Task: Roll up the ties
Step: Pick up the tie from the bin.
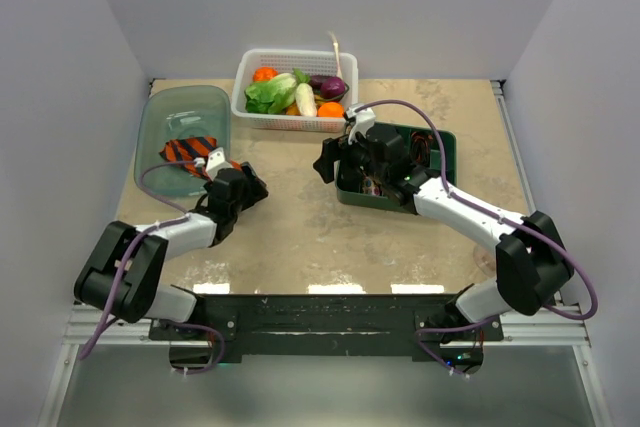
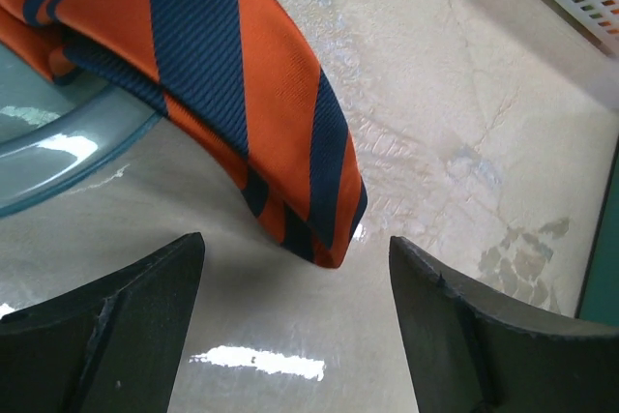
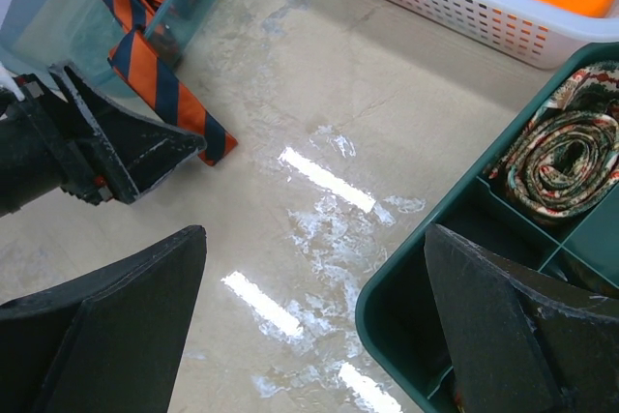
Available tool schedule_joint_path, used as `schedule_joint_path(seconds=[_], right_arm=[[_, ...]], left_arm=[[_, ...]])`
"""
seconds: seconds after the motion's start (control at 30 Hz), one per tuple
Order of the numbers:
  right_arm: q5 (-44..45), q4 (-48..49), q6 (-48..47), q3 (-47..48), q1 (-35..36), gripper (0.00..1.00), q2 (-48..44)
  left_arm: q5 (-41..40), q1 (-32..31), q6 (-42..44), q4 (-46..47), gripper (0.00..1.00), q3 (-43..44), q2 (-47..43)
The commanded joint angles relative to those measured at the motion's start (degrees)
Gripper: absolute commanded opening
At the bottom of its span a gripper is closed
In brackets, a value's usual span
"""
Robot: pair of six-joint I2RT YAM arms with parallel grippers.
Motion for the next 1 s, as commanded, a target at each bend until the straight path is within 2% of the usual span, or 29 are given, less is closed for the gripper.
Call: schedule_joint_path(seconds=[0.0,0.07,0.17,0.27,0.3,0.5,0.7,0.83,0.87,0.97], right_arm=[[0.69,1.30,-1.40,-0.21,0.32,0.99,-0.31],[0.69,1.12,-1.58,0.14,0.32,0.99,0.04],[0.69,0.95,-1.75,0.49,0.23,0.99,0.48],[0.69,0.86,-1.84,0.49,0.32,0.99,0.74],[0.69,0.77,-1.84,0.49,0.23,0.99,0.74],[0.34,0.51,-1.93,1.02,0.23,0.99,1.45],[-0.89,-0.11,-1.67,2.60,0.23,0.99,2.32],[-2.12,-0.37,-0.53,3.92,0.14,0.99,3.03],[-2.03,-0.46,0.52,4.62,0.23,0.99,3.38],[-3.52,-0.72,1.93,6.55,-0.03,0.99,3.64]], left_arm=[[-2.22,-0.32,-1.71,7.31,0.81,2.35,3.61],[-1.25,-0.32,-1.63,10.82,0.78,2.26,5.63],[-1.51,-0.32,-2.33,11.97,0.65,3.31,8.27],[-2.12,-0.32,-2.77,12.94,0.49,4.02,10.30],[-2.65,-0.32,-3.03,13.03,0.41,4.19,10.65],[-3.09,-0.32,-2.16,13.29,0.14,4.11,11.09],[0.94,-0.32,1.17,15.92,0.02,2.88,8.20],[7.61,-0.32,5.30,16.80,0.01,2.96,4.16],[11.63,-0.32,6.45,16.63,0.01,3.31,3.45],[17.36,-0.67,9.97,13.91,0.00,4.90,0.29]])
